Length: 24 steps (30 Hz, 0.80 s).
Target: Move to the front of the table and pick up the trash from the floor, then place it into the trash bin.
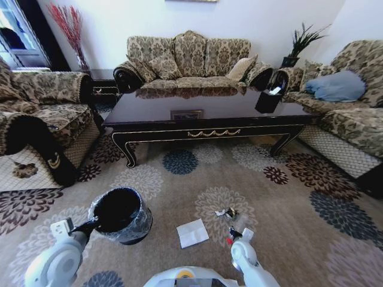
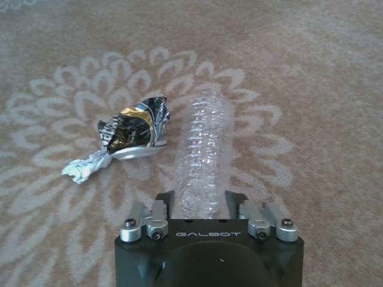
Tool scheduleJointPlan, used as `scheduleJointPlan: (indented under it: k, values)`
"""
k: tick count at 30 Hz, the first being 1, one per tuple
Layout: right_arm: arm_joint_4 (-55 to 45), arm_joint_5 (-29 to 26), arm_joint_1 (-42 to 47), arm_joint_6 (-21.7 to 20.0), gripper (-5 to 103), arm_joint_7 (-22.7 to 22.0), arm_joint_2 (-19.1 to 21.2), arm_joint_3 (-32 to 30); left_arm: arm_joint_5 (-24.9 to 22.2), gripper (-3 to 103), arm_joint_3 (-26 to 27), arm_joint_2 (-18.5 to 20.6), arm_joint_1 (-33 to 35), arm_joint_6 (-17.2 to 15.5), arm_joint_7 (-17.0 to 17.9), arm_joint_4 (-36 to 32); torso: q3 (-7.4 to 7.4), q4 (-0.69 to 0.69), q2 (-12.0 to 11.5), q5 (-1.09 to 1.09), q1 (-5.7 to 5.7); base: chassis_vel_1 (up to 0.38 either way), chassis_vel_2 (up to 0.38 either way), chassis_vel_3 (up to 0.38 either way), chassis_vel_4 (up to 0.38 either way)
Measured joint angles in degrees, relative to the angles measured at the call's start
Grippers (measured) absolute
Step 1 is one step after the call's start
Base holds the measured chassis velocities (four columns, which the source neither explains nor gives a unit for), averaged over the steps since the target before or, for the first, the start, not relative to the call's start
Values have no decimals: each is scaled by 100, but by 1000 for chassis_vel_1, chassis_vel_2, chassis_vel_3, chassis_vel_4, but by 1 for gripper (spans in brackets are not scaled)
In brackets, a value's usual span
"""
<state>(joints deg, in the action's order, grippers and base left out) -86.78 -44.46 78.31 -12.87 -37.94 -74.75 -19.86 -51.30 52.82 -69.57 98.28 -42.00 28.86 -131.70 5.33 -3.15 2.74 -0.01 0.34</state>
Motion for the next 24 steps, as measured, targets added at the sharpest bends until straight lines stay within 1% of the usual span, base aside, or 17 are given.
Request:
scheduleJointPlan:
  k: [1,3,5,9,10,12,15,17,19,20,22,23,24]
  values:
    - [0,0,0,0,45,0,0,0,0,4,0,0,0,0,0,0,0,0,0,0,0,0,0,0,0]
    - [44,60,16,21,35,46,-2,-43,1,4,-7,-2,13,6,-1,-18,0,1,0,0,0,0,0,0,0]
    - [44,76,29,27,35,60,-2,-56,1,4,-8,-1,15,7,-1,-24,0,1,0,0,0,0,0,0,0]
    - [-93,123,129,26,22,68,5,-121,0,4,-15,17,4,10,-4,-39,0,-1,0,2,0,0,0,0,0]
    - [-93,123,129,26,22,68,5,-121,0,4,-15,17,4,10,-4,-39,0,-1,0,2,0,0,0,0,0]
    - [-330,149,215,11,16,51,39,-158,0,4,-41,11,-17,11,-4,-39,1,-2,0,5,0,0,0,0,0]
    - [-614,306,312,42,14,86,128,-209,3,4,-85,-27,-20,12,-4,-54,1,-1,0,3,0,0,0,0,0]
    - [-999,549,466,155,13,241,322,-252,27,4,-180,-88,5,12,-24,-88,1,-2,0,3,0,0,0,0,0]
    - [-1377,632,565,272,13,360,591,-263,62,4,-270,-103,11,11,-50,-108,1,-2,0,2,0,0,0,0,0]
    - [-1377,632,565,272,13,360,591,-263,62,4,-270,-103,11,11,-50,-108,1,-2,0,2,0,0,0,0,0]
    - [-1763,551,606,361,13,418,858,-268,59,4,-331,-32,5,7,-56,-108,1,-1,0,1,0,0,0,0,0]
    - [-2068,331,612,499,13,454,1057,-256,31,4,-346,71,-8,5,-57,-92,1,-1,0,1,0,0,0,0,0]
    - [-2220,181,599,602,13,489,1120,-247,14,4,-350,127,-19,4,-57,-76,1,-1,0,2,0,0,0,0,0]
